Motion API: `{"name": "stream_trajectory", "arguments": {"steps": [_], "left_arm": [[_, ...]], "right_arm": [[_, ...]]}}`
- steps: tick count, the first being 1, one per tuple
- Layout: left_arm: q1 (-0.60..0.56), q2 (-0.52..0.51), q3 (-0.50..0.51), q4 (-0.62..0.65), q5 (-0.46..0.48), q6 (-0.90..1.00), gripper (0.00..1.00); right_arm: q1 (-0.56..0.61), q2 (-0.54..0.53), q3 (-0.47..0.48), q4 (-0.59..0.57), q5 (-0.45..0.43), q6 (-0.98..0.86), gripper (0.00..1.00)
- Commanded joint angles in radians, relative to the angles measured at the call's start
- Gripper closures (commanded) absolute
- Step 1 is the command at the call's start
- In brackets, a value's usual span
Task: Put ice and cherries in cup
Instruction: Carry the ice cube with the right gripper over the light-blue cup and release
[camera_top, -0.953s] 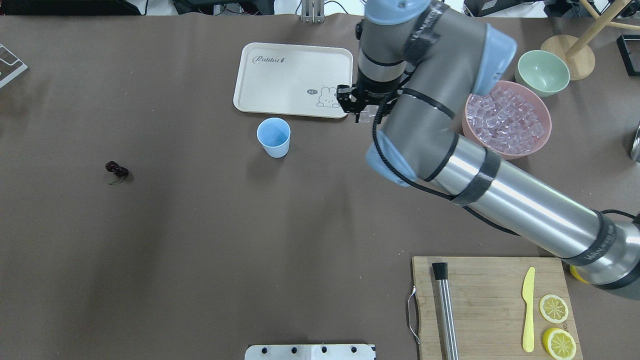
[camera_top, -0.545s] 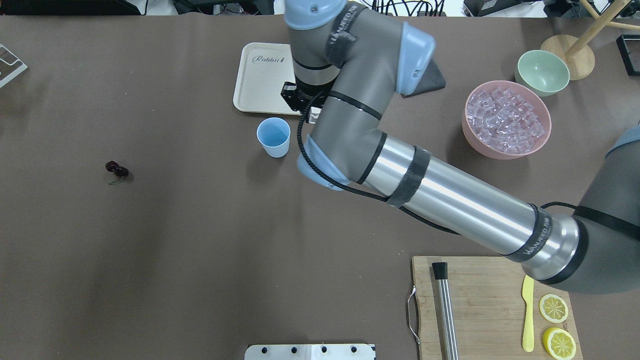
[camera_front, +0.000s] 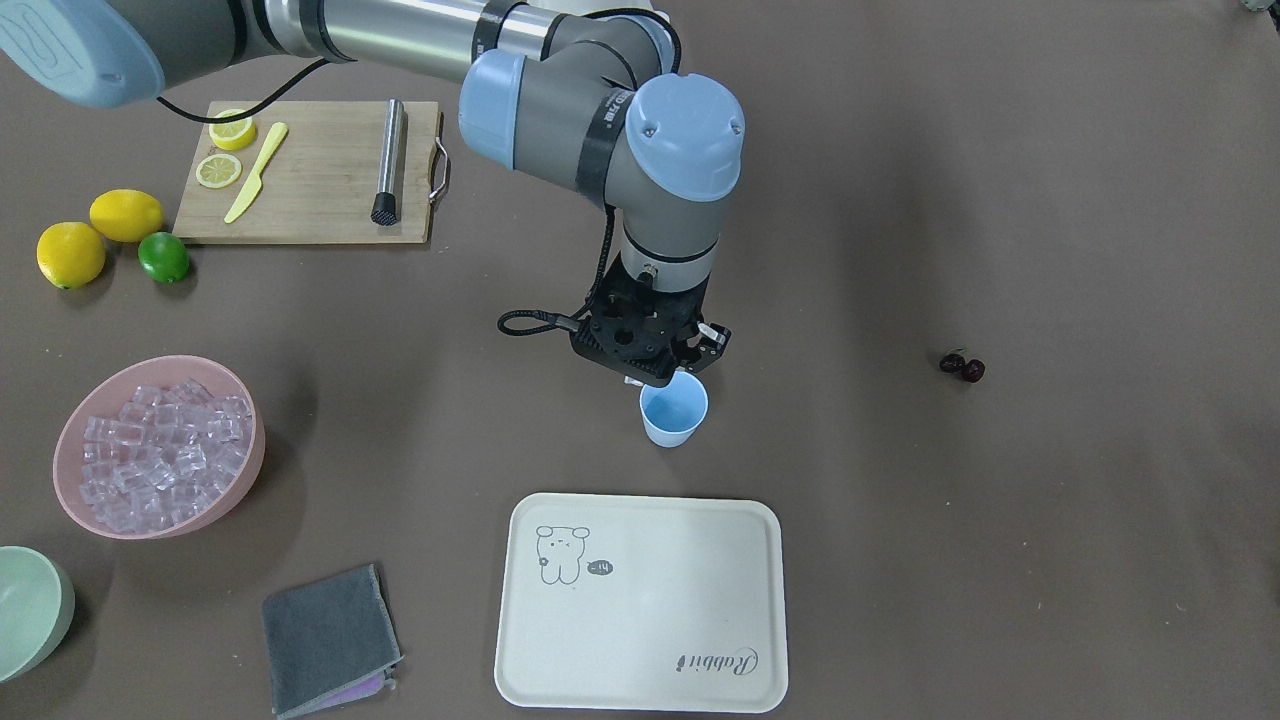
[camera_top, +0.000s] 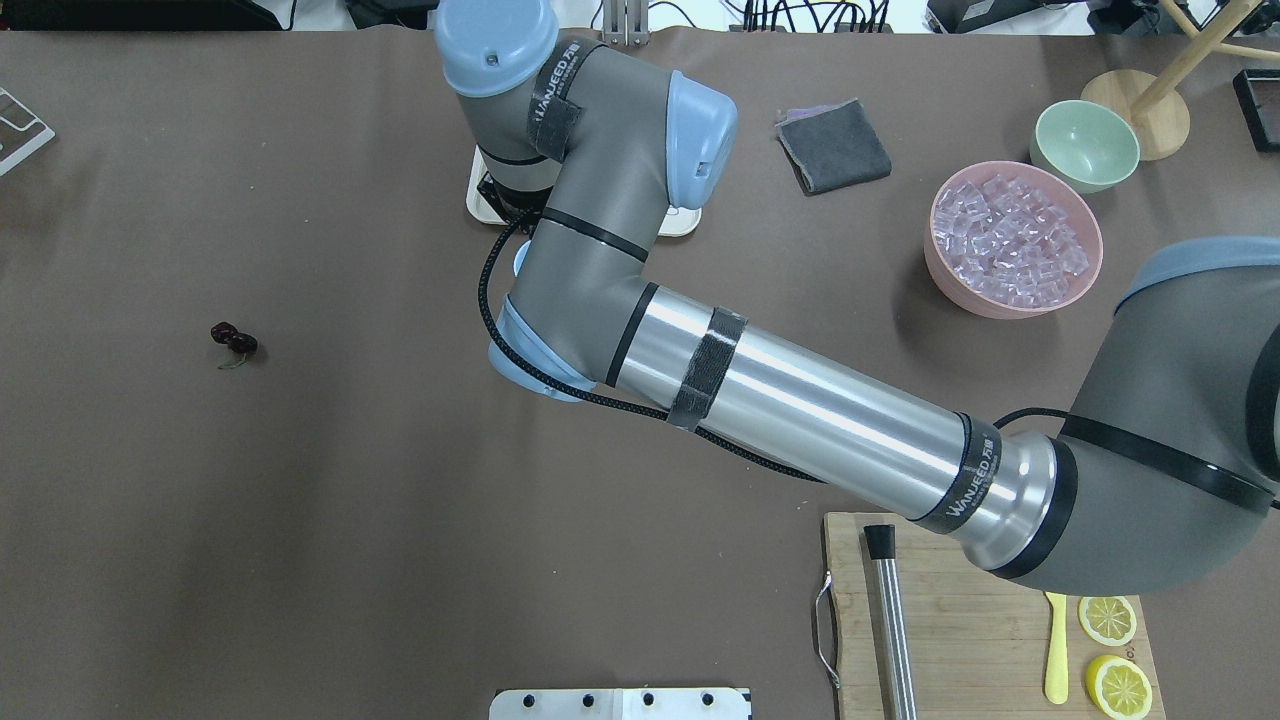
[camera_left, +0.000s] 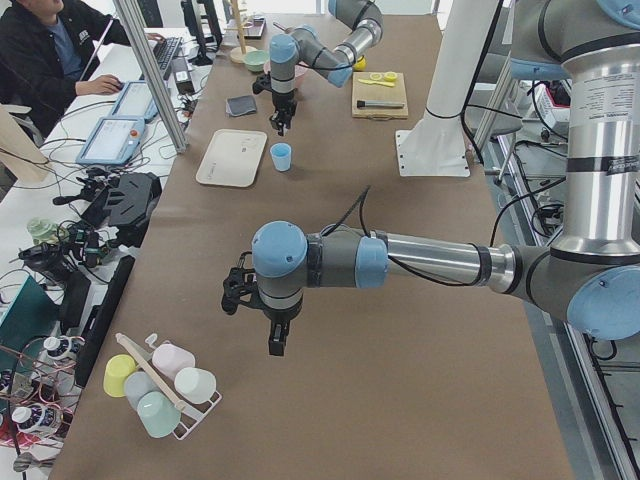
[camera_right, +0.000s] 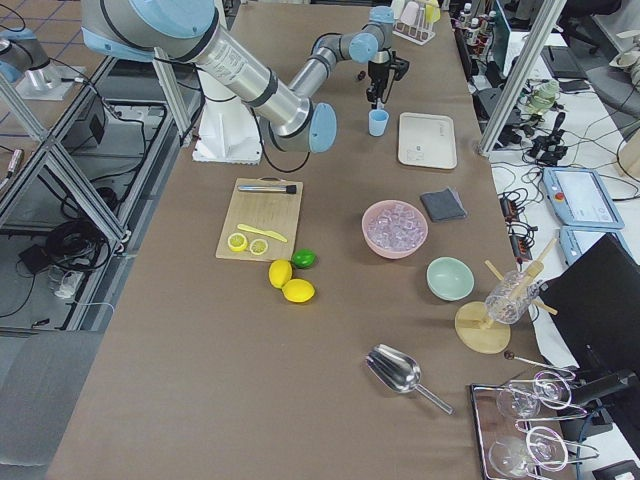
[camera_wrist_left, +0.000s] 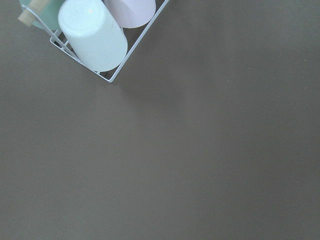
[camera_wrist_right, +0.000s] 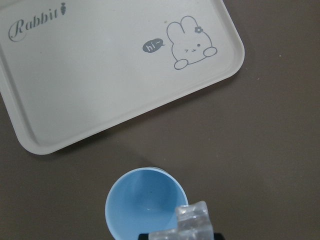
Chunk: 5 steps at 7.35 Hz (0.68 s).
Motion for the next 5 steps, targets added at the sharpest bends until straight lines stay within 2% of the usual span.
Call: {"name": "stream_trajectory", "arguments": {"steps": [1,2,3,4,5], "left_arm": [[-0.002,-0.001,-0.002,0.000,0.000,0.000,0.02],[-0.002,-0.007,0.003,0.000,0.002,0.000,0.02],[-0.002,-0.007,0.001,-0.002,0.000,-0.002,0.02],[-0.002,-0.009,0.003,-0.002,0.000,0.000,0.02],[-0.002,-0.011,0.001,-0.002,0.002,0.000,0.02]], "right_arm": [[-0.018,0.000,-0.020,0.052,-0.023,0.003,0.79],[-0.022,-0.003,-0.020,0.062,-0.032,0.001,0.79],[-0.027,-0.004,-0.023,0.063,-0.033,-0.002,0.73],[-0.024,-0.007,-0.022,0.063,-0.033,-0.028,0.53],[-0.024,-0.004,-0.020,0.063,-0.033,-0.040,0.18]]}}
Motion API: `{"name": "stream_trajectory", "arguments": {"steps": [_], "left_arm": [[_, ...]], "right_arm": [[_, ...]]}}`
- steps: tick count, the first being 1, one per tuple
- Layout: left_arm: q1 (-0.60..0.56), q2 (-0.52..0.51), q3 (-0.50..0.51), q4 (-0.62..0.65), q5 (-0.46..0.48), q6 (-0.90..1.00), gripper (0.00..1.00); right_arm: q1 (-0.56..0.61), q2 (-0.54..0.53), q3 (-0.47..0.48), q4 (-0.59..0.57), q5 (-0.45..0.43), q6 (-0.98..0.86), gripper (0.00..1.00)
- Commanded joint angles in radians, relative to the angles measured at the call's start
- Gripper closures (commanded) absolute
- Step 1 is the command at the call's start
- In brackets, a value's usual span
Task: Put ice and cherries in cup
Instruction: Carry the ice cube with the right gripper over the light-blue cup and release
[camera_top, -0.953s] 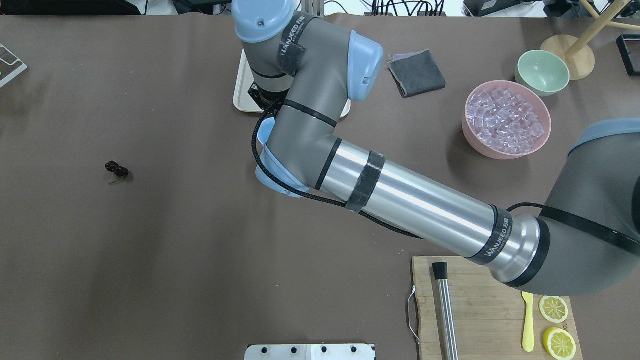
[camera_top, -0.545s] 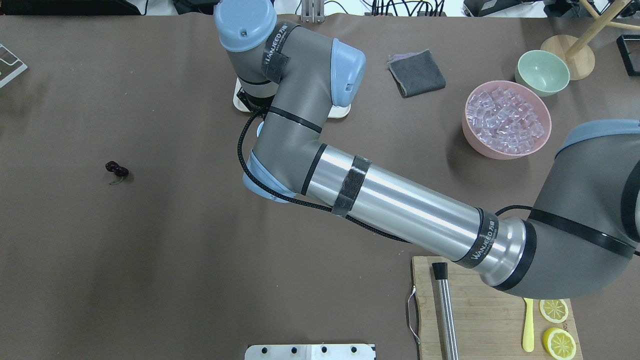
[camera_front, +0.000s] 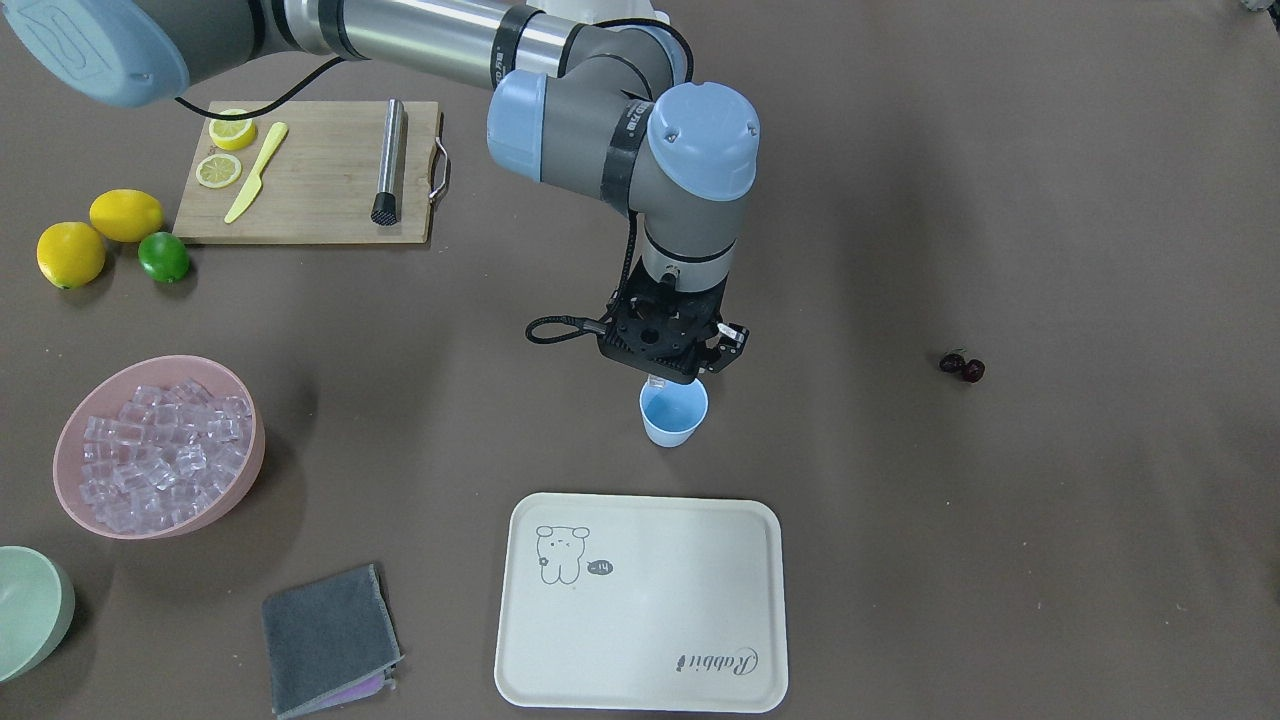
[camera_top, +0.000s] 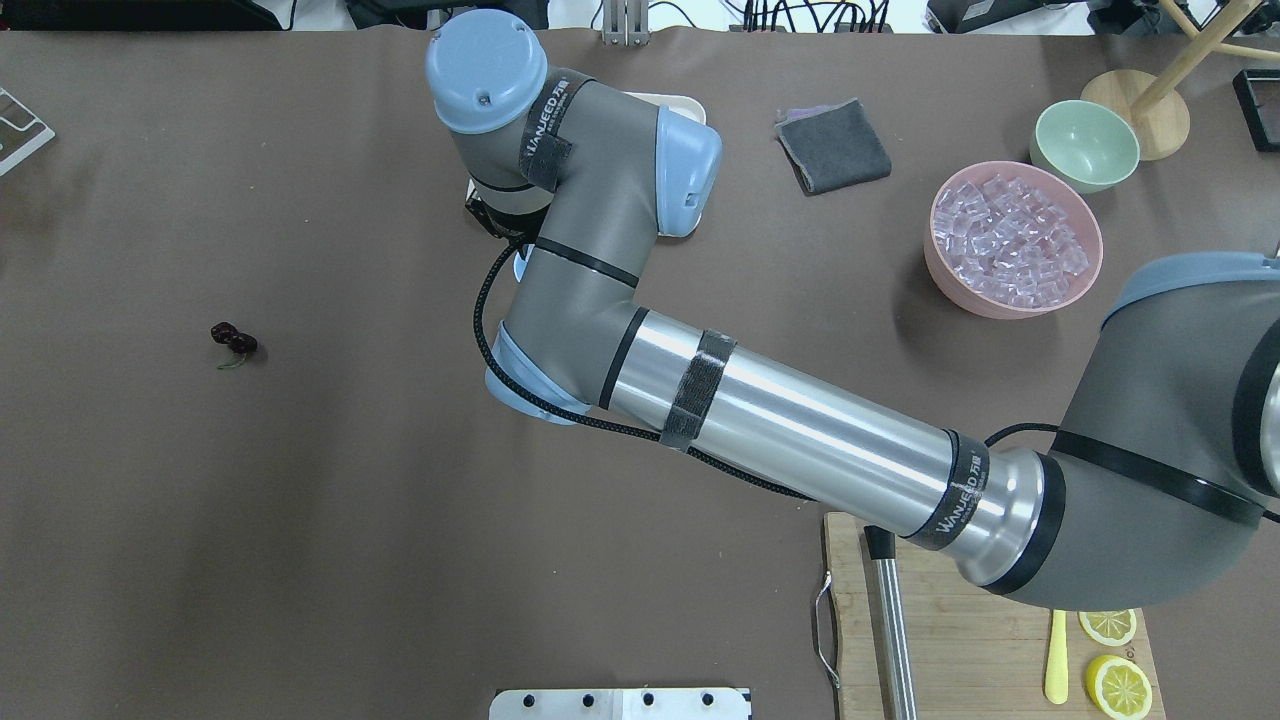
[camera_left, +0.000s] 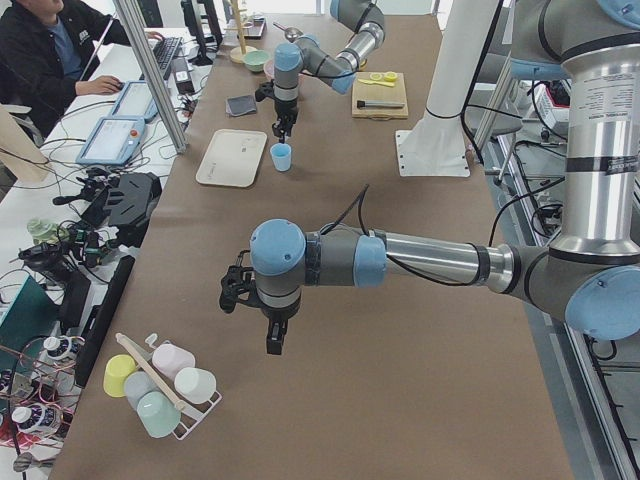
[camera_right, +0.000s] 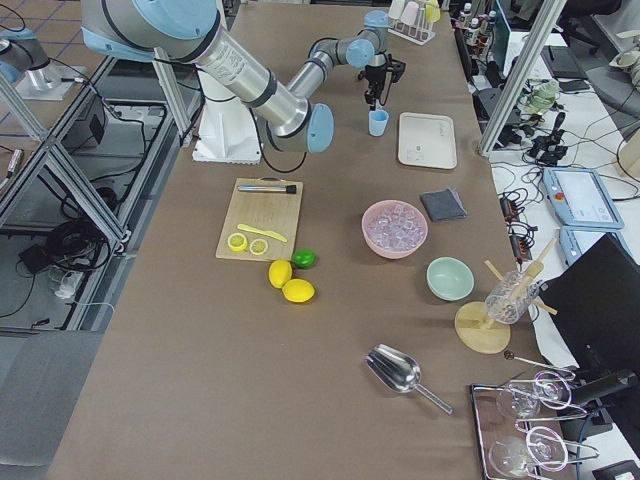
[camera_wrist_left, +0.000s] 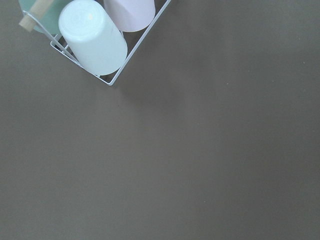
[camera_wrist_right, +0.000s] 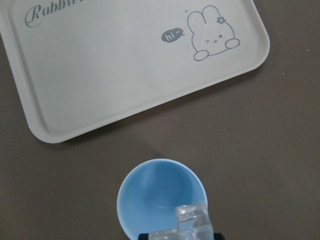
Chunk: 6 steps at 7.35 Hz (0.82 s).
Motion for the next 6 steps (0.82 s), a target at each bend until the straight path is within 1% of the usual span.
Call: {"name": "stream_trajectory", "arguments": {"steps": [1,3,4,5,6], "left_arm": [[0.000,-0.002,0.001,0.000,0.001,0.000,0.02],[0.000,0.000,0.001,-0.002,0.000,0.000,0.02],[0.001,-0.003,0.004,-0.002,0.000,0.000,0.02],[0.000,-0.004,0.004,-0.002,0.000,0.000,0.02],[0.000,-0.004,-0.002,-0.002,0.000,0.000,0.02]], "right_arm": [[0.003,0.001,0.001,0.001,0.001,-0.019,0.03],[0.014,-0.002,0.010,-0.002,0.019,-0.021,0.02],[0.027,-0.023,0.039,-0.011,0.048,-0.045,0.02],[0.035,-0.080,0.111,-0.031,0.053,-0.056,0.02],[0.052,-0.149,0.198,-0.069,0.065,-0.124,0.02]]}}
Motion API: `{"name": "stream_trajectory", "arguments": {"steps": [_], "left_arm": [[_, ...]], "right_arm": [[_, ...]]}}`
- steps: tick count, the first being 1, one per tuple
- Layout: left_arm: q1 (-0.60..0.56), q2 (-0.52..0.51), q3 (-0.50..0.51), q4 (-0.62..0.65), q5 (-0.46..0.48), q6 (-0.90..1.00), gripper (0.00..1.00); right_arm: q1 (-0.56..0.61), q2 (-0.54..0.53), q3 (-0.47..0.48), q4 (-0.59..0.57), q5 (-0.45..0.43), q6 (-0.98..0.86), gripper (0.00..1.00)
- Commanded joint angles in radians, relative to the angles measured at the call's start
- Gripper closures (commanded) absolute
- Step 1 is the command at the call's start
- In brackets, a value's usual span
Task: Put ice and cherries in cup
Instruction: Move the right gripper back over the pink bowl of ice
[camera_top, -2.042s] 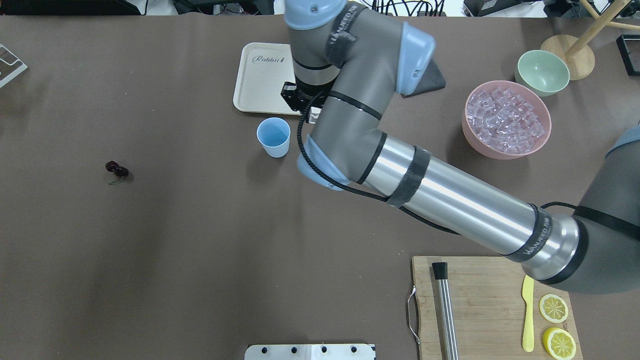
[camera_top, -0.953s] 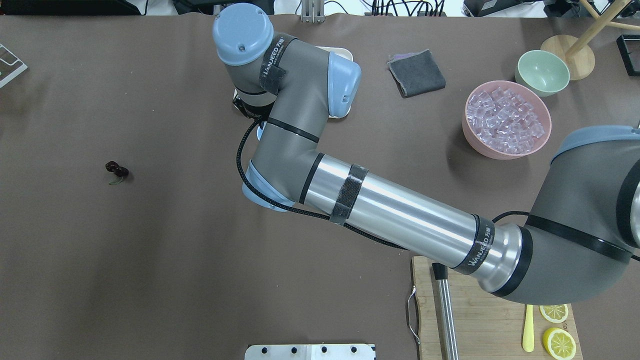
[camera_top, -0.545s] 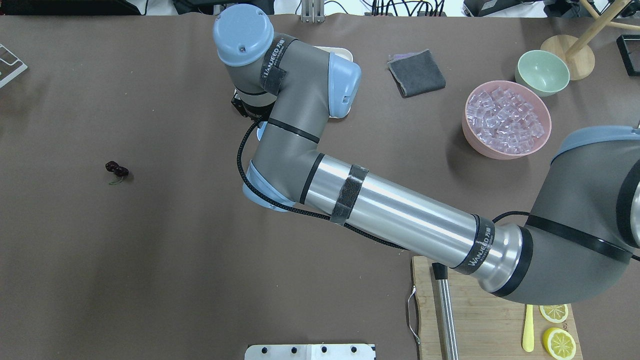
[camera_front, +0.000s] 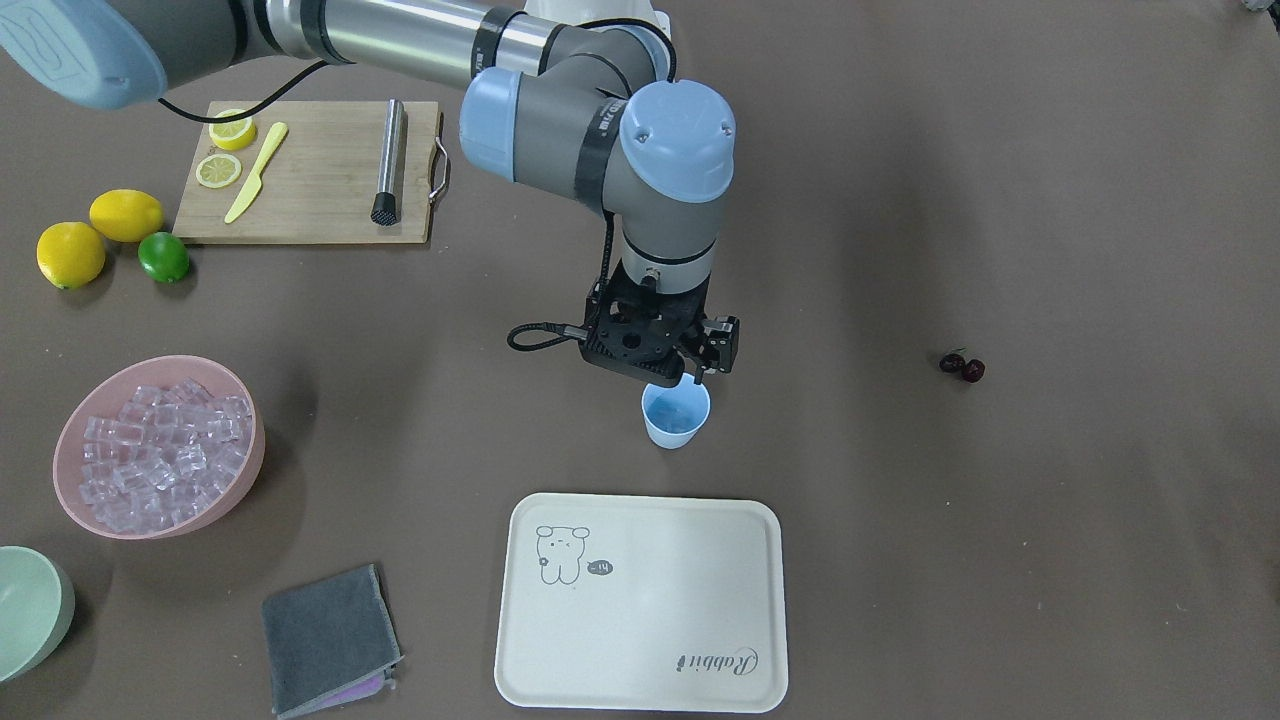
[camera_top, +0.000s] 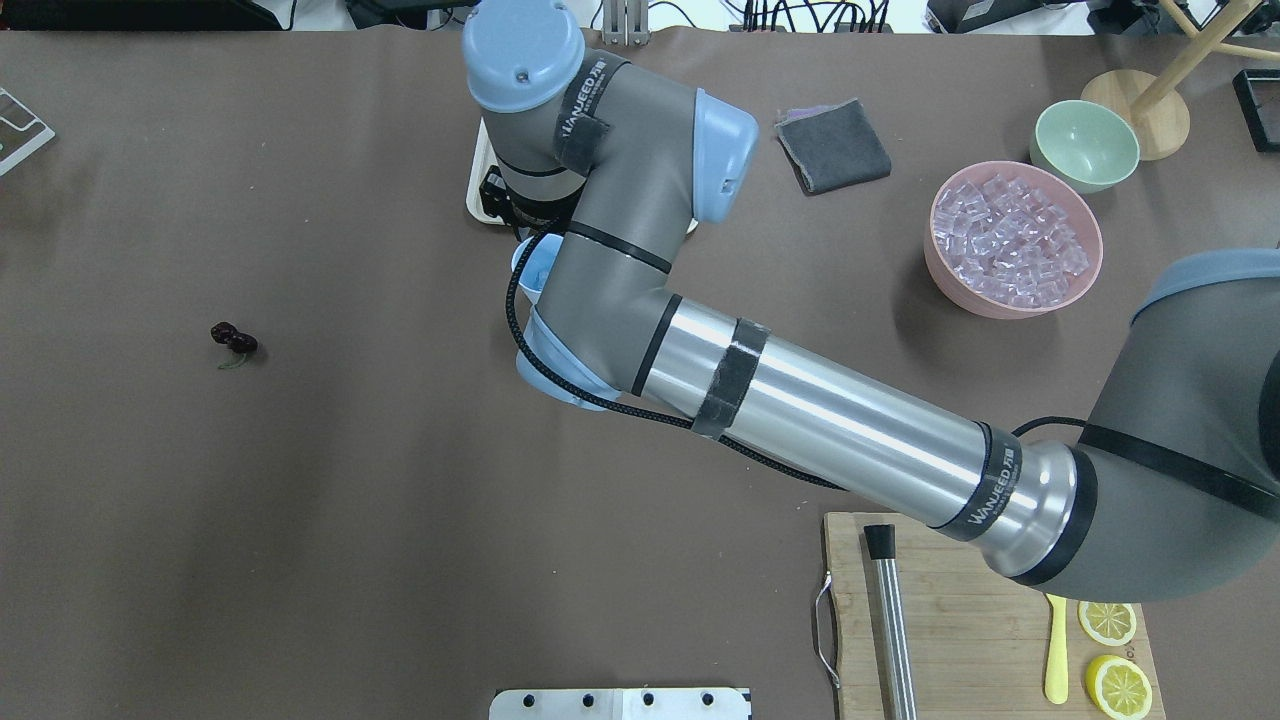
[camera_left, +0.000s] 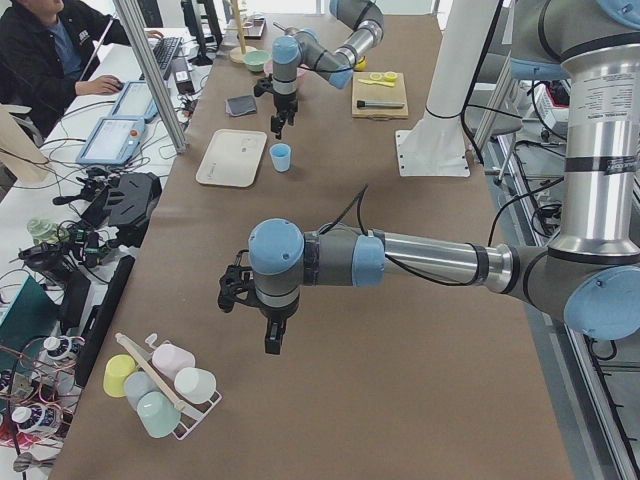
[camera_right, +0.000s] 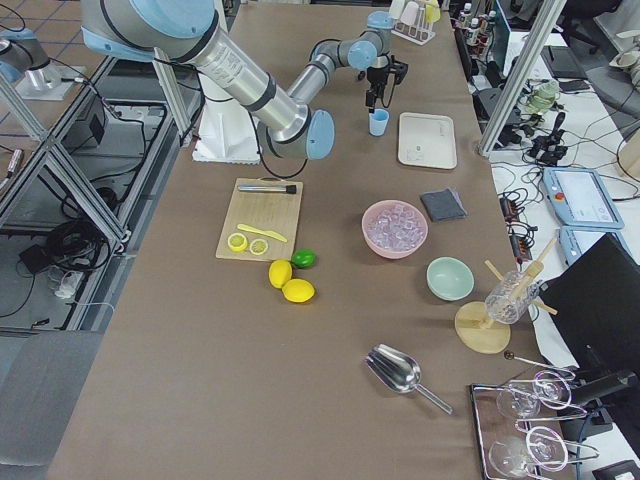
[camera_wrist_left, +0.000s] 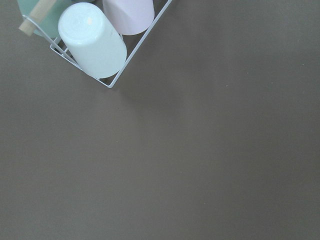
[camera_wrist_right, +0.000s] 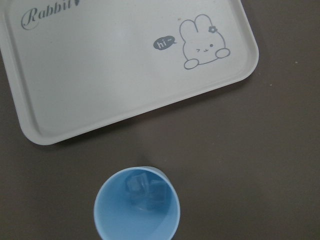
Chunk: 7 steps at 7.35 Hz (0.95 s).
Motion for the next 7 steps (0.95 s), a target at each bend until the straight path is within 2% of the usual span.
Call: {"name": "stream_trajectory", "arguments": {"steps": [1,2,4,5,6,7], "left_arm": [[0.000,0.001,-0.004,0.000,0.000,0.000,0.02],[0.000,0.003,-0.006,0.000,0.000,0.000,0.02],[0.000,0.003,-0.004,0.000,0.000,0.000,0.02],[-0.002,0.006,-0.006,0.000,0.000,0.000,0.02],[-0.002,0.010,-0.007,0.000,0.000,0.000,0.02],[-0.002,0.013,-0.013,0.000,0.000,0.000,0.02]], "right_arm": [[0.027,-0.216,0.247,-0.042,0.012,-0.189,0.02],[0.062,-0.333,0.337,-0.042,0.015,-0.338,0.02],[0.175,-0.540,0.419,-0.028,0.044,-0.707,0.02],[0.264,-0.616,0.431,-0.028,0.104,-0.855,0.02],[0.301,-0.677,0.416,-0.028,0.094,-1.008,0.04],[0.349,-0.684,0.366,-0.028,0.089,-1.149,0.06]]}}
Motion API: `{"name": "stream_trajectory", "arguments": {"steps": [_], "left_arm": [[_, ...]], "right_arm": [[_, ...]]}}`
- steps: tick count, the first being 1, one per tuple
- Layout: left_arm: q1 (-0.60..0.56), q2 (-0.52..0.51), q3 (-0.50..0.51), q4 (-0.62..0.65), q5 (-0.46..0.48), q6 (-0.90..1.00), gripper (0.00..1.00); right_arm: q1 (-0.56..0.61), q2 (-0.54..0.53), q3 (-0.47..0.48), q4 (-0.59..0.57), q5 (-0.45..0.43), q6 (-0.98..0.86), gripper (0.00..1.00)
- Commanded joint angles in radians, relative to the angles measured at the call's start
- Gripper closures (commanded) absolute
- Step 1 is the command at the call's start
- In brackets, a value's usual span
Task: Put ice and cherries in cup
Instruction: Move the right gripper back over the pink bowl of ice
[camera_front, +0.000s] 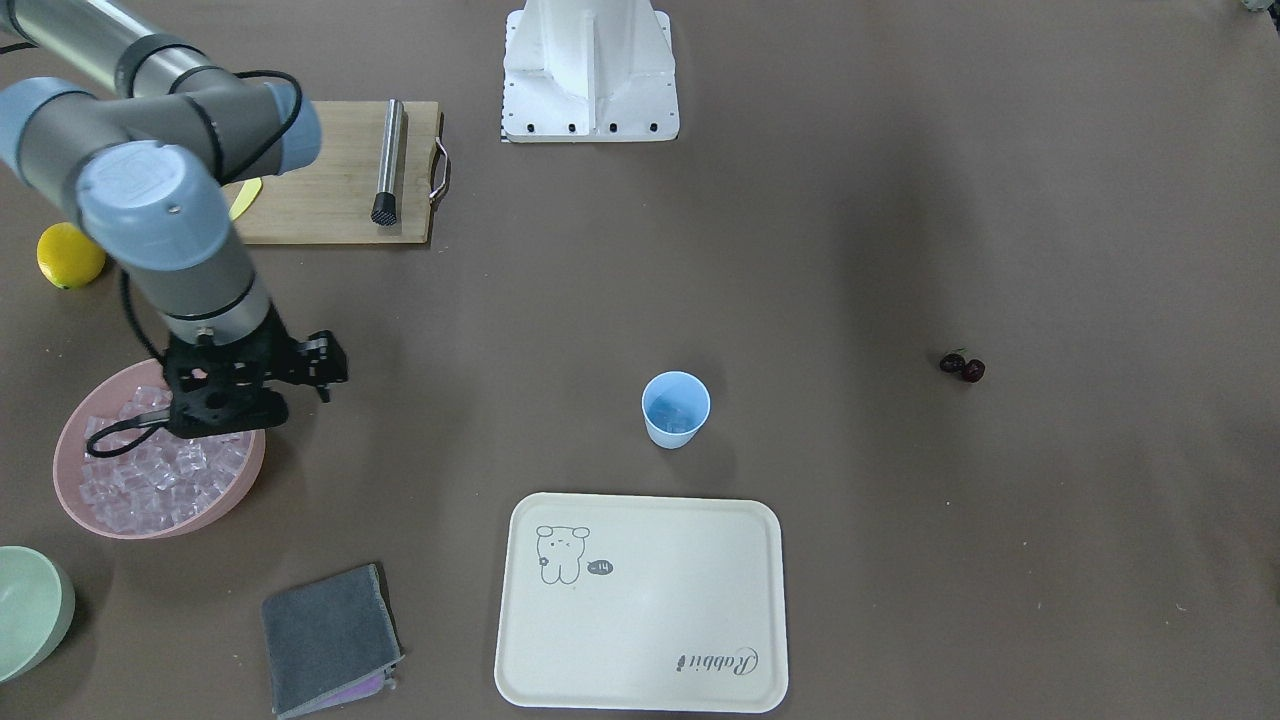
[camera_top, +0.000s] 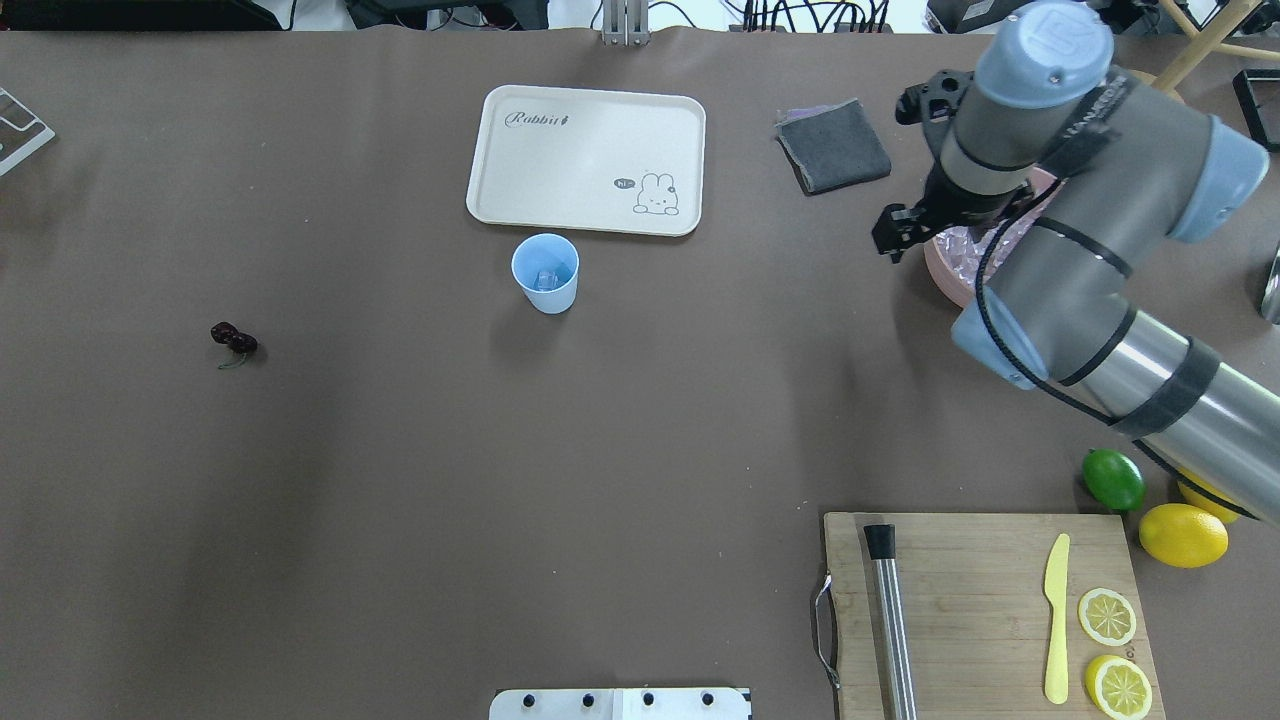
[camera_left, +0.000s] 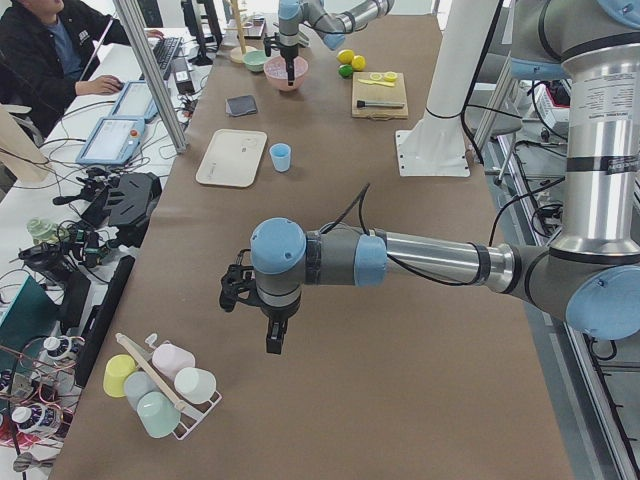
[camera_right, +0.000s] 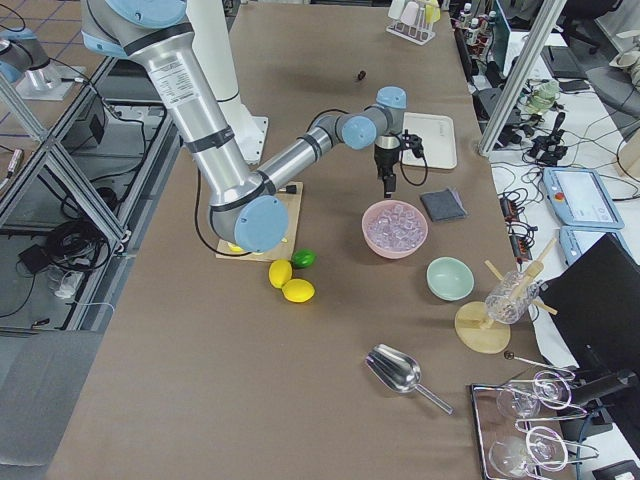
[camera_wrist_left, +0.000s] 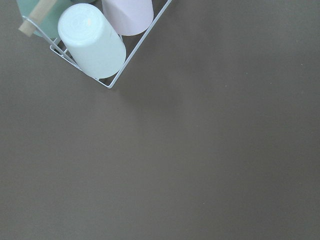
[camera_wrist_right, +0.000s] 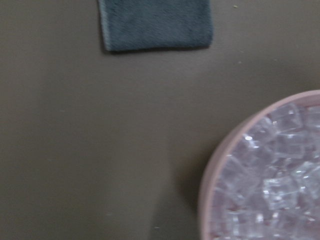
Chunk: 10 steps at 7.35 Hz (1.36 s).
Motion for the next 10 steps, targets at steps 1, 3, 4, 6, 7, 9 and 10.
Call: {"name": "stream_trajectory", "arguments": {"steps": [1,3,4,6,7,9,10], "left_arm": [[0.001,0.003,-0.001,0.000,0.002,-0.002,0.02],[0.001,0.007,-0.004,0.000,0.000,-0.002,0.02],[0.001,0.006,-0.005,0.000,0.000,0.000,0.02],[0.001,-0.002,-0.001,0.000,0.000,-0.002,0.02],[0.001,-0.003,0.001,0.000,0.000,-0.002,0.02],[0.001,0.001,-0.005,0.000,0.000,-0.002,0.02],[0.001,0.000,-0.004,0.000,0.000,-0.002,0.02]], "right_arm": [[0.103,-0.058,-0.052,0.000,0.006,-0.255,0.07],[0.101,-0.072,-0.075,0.003,0.000,-0.305,0.13],[0.077,-0.067,-0.069,0.002,-0.053,-0.284,0.14],[0.040,-0.070,-0.073,0.000,-0.086,-0.264,0.17],[0.040,-0.095,-0.050,0.000,-0.087,-0.264,0.29],[0.031,-0.115,-0.032,-0.001,-0.074,-0.259,0.42],[0.029,-0.116,-0.023,-0.001,-0.066,-0.220,0.43]]}}
